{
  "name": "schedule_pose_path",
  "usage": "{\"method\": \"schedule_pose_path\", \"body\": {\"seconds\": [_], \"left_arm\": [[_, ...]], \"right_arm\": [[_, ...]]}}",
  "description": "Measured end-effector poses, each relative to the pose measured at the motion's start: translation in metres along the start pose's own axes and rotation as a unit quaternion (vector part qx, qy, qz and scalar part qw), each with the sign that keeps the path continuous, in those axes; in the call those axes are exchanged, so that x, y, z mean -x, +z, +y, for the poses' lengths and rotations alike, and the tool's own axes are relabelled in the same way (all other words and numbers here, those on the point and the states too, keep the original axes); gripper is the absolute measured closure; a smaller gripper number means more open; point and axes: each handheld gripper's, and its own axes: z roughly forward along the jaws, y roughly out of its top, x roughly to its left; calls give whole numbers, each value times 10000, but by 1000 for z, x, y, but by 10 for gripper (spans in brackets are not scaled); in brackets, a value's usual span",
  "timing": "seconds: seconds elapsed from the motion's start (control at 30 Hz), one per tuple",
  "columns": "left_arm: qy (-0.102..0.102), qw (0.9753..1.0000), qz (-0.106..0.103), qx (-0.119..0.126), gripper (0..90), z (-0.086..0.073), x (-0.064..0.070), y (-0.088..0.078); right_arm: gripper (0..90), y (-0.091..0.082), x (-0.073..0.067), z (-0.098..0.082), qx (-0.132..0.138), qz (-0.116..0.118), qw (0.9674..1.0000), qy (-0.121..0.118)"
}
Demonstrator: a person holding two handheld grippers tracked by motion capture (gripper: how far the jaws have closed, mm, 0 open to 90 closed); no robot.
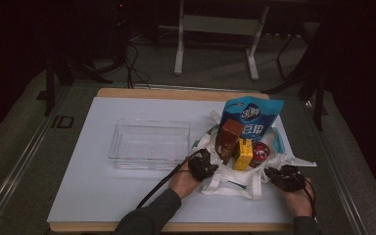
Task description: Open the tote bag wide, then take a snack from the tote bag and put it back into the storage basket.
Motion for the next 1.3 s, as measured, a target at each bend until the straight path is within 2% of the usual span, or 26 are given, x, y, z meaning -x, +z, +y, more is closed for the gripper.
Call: {"method": "schedule_pose_path", "body": {"seconds": [0.03, 0.17, 0.2, 0.23, 0.4, 0.5, 0.57, 0.8, 0.87, 1.13, 1.23, 1.3], "left_arm": [[-16, 10000, 18, 20, 896, 0, 1, -1], [-50, 10000, -22, 67, 890, 0, -1, -3], [-169, 9997, -96, 149, 890, 0, -2, -6], [-175, 9996, -101, 194, 878, 0, -3, -9], [-231, 9983, -205, 491, 836, 4, -6, -28], [-237, 9976, -214, 621, 814, 8, -9, -39], [-233, 9973, -160, 679, 804, 9, -12, -45], [-431, 9953, -19, 863, 803, 13, -24, -53], [-448, 9951, 91, 873, 814, 15, -26, -53], [-468, 9948, 407, 809, 835, 21, -30, -51], [-515, 9952, 411, 726, 894, 22, -32, -49], [-429, 9958, 484, 651, 898, 24, -31, -47]], "right_arm": [[758, 0, -4, -1, 41, -130, 9999, -20], [758, 0, -5, -2, 43, -177, 9998, -46], [758, 1, -6, -2, 58, -234, 9997, -90], [756, 1, -7, -2, 66, -262, 9996, -90], [747, 1, -5, -4, 130, -185, 9997, -31], [745, 1, -6, -4, 125, -225, 9997, -40], [742, 1, -6, -4, 122, -242, 9996, -58], [737, 1, -5, -5, 163, -182, 9997, 41], [735, 1, -4, -6, 181, -161, 9997, 62], [729, 1, -3, -7, 231, -127, 9996, 59], [729, 1, -4, -7, 238, -141, 9996, 56], [727, 1, -4, -7, 245, -143, 9996, 52]]}}
